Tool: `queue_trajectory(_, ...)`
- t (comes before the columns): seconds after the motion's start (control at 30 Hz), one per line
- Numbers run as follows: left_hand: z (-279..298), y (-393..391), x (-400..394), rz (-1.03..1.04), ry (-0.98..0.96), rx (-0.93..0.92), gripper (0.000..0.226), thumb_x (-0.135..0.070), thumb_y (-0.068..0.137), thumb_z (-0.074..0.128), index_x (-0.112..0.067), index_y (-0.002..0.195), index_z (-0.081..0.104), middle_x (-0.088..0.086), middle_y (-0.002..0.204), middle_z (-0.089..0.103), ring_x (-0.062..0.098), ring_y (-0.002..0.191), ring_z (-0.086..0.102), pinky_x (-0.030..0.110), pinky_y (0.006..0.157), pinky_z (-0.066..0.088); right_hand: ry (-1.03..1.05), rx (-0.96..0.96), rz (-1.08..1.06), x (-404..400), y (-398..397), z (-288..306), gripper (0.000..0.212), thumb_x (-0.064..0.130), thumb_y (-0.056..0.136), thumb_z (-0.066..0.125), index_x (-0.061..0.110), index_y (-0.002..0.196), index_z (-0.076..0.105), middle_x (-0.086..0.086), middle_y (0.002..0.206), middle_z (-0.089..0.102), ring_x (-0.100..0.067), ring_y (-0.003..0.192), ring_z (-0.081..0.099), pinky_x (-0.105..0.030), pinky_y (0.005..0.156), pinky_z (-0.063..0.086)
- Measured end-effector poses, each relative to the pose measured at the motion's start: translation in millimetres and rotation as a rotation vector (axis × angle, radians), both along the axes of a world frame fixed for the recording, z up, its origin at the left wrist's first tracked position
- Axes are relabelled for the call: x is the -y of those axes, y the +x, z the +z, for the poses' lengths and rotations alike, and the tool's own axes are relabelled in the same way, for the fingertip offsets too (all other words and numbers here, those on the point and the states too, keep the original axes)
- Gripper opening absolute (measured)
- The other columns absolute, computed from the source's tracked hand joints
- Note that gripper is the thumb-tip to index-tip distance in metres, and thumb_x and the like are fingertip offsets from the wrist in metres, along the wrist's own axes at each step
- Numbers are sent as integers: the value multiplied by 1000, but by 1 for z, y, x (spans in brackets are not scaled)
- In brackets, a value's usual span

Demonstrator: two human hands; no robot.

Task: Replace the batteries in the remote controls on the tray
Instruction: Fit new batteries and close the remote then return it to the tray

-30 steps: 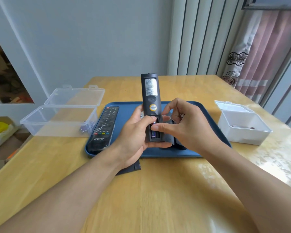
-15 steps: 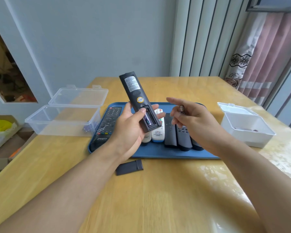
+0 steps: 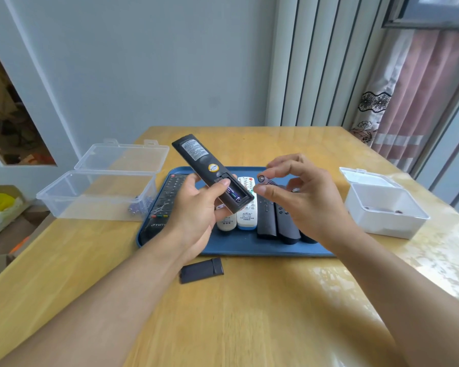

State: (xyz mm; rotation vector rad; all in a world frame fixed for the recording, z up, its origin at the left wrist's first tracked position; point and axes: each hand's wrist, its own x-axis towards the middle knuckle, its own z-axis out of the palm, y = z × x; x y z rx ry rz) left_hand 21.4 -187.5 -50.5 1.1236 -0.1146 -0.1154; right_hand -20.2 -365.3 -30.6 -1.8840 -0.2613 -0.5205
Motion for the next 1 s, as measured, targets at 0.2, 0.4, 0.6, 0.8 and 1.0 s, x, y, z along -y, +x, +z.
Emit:
queue_trajectory(0.2, -2, -3, 2, -72, 6, 41, 39, 1, 101, 53, -3, 138, 42, 17, 112, 75, 27, 95, 74, 45, 82, 63, 35, 43, 47, -6, -3, -2, 22, 16, 71, 89, 22, 77, 68, 8, 82, 76, -23, 71, 69, -43, 73, 58)
queue_trajectory(0.4, 0, -8, 2, -97, 61, 98, 36, -2, 101, 55, -6, 135, 45, 17, 119, 73, 31, 101, 73, 47, 82, 62, 22, 124, -61, -13, -6, -10, 19, 18, 69, 90, 27, 78, 76, 2, 74, 71, -26, 64, 59, -35, 63, 51)
queue_trajectory(0.6, 0, -8, 2, -61, 88, 126, 33, -2, 100, 57, -3, 132, 47, 16, 121, 71, 30, 96, 71, 56, 86, 59, -86, 179, -76, -10, -2, -16, 18, 13, 77, 84, 24, 91, 80, 3, 78, 72, -17, 65, 62, -32, 65, 53)
queue_trajectory(0.8, 2, -7, -1, -5, 70, 128, 36, -2, 100, 57, -4, 134, 47, 8, 119, 74, 31, 101, 73, 50, 82, 62, -296, 268, -64, -8, 1, -20, 22, 16, 87, 76, 25, 106, 78, 10, 94, 71, -15, 75, 64, -16, 65, 48)
queue_trajectory(1.0, 1, -8, -1, -28, 99, 104, 35, -2, 98, 60, -3, 131, 49, 16, 118, 73, 27, 90, 73, 58, 84, 60, -322, 191, -37, -7, 3, -21, 20, 23, 87, 75, 29, 106, 78, 14, 99, 70, -12, 81, 65, -17, 70, 49)
